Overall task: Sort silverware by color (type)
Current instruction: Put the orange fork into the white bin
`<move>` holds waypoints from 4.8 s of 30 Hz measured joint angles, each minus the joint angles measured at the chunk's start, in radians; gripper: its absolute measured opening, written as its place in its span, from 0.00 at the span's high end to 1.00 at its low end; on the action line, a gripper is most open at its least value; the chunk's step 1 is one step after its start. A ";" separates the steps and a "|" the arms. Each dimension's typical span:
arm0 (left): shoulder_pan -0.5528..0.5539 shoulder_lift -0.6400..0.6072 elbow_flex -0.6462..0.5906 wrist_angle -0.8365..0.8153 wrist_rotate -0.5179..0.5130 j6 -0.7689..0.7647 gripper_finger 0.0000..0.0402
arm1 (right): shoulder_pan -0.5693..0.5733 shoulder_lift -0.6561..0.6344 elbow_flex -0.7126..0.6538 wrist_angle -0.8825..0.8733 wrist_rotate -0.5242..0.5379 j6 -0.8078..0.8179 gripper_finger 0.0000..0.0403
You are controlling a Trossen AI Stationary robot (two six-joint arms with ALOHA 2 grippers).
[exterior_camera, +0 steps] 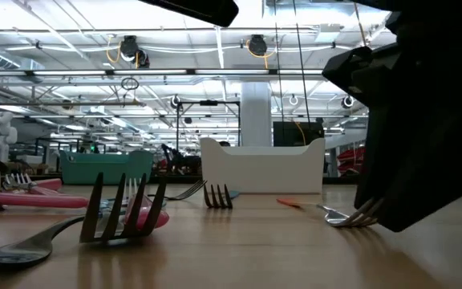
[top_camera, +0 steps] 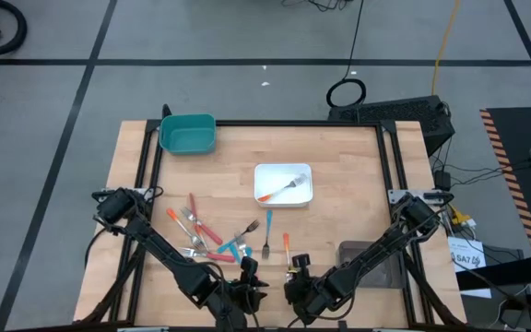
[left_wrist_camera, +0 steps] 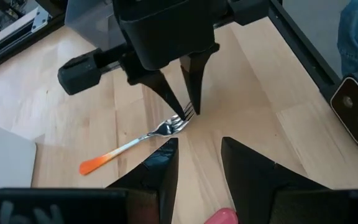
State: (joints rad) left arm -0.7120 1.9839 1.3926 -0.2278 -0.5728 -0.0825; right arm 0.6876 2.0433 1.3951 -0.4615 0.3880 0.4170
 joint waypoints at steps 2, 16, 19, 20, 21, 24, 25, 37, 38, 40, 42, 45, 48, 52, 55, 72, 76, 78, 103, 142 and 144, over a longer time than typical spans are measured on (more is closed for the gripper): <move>0.000 0.000 0.000 0.001 0.000 -0.003 0.67 | 0.000 -0.001 0.001 -0.016 -0.001 -0.008 0.95; -0.001 0.000 0.000 -0.006 0.000 -0.031 0.67 | 0.024 -0.067 0.001 -0.060 -0.020 -0.046 0.98; -0.001 0.000 0.000 -0.006 0.000 -0.031 0.67 | 0.041 -0.087 0.000 -0.073 0.004 -0.045 0.99; -0.001 0.000 0.000 -0.006 0.000 -0.031 0.67 | 0.047 -0.094 -0.001 -0.075 0.010 -0.044 0.99; -0.001 0.000 0.000 -0.006 0.000 -0.031 0.67 | 0.054 -0.103 -0.001 -0.076 0.022 -0.043 0.99; -0.001 0.000 0.000 -0.006 0.000 -0.031 0.67 | 0.078 -0.125 0.000 -0.081 0.045 -0.045 0.99; -0.001 0.000 0.000 -0.006 0.000 -0.031 0.67 | 0.086 -0.131 -0.001 -0.090 0.060 -0.045 0.99; 0.034 0.001 0.000 -0.006 0.000 -0.041 0.67 | 0.157 -0.160 -0.001 -0.164 0.215 -0.069 1.00; 0.038 0.001 0.000 -0.006 0.000 -0.043 0.67 | 0.160 -0.160 -0.001 -0.167 0.222 -0.075 1.00; 0.041 0.001 0.000 -0.006 0.000 -0.043 0.67 | 0.165 -0.160 -0.001 -0.170 0.252 -0.092 1.00; 0.045 0.001 0.000 -0.006 0.000 -0.038 0.67 | 0.171 -0.160 0.002 -0.174 0.286 -0.116 1.00; 0.047 0.001 0.000 -0.006 0.000 -0.026 0.67 | 0.181 -0.160 0.020 -0.196 0.318 -0.128 1.00; 0.051 0.001 0.000 -0.006 0.000 -0.024 0.67 | 0.194 -0.160 0.046 -0.212 0.342 -0.130 1.00; 0.052 0.001 0.000 -0.004 -0.001 -0.030 0.67 | 0.217 -0.160 0.086 -0.227 0.349 -0.134 1.00; 0.051 0.001 0.000 -0.004 -0.001 -0.042 0.67 | 0.235 -0.160 0.119 -0.246 0.349 -0.145 1.00; 0.051 0.002 0.000 -0.082 -0.044 -0.112 0.39 | 0.344 -0.163 0.232 -0.284 0.433 -0.200 1.00; 0.052 0.002 0.000 -0.076 -0.160 -0.084 0.27 | 0.358 -0.169 0.232 -0.285 0.453 -0.205 1.00; 0.053 0.002 0.000 -0.059 -0.188 -0.053 0.23 | 0.362 -0.172 0.232 -0.282 0.454 -0.204 1.00; 0.025 0.002 0.000 0.180 -0.223 0.396 0.42 | 0.359 -0.172 0.232 -0.060 0.537 -0.351 1.00; 0.023 0.003 -0.002 0.199 -0.328 0.415 0.97 | 0.327 -0.189 0.232 -0.083 0.571 -0.180 0.89; 0.024 0.003 -0.002 0.193 -0.353 0.414 0.97 | 0.328 -0.198 0.232 -0.133 0.568 -0.120 0.86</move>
State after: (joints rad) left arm -0.6877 1.9866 1.3911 -0.0349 -0.9255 0.3313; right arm 1.0155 1.8449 1.6268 -0.5944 0.9564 0.2965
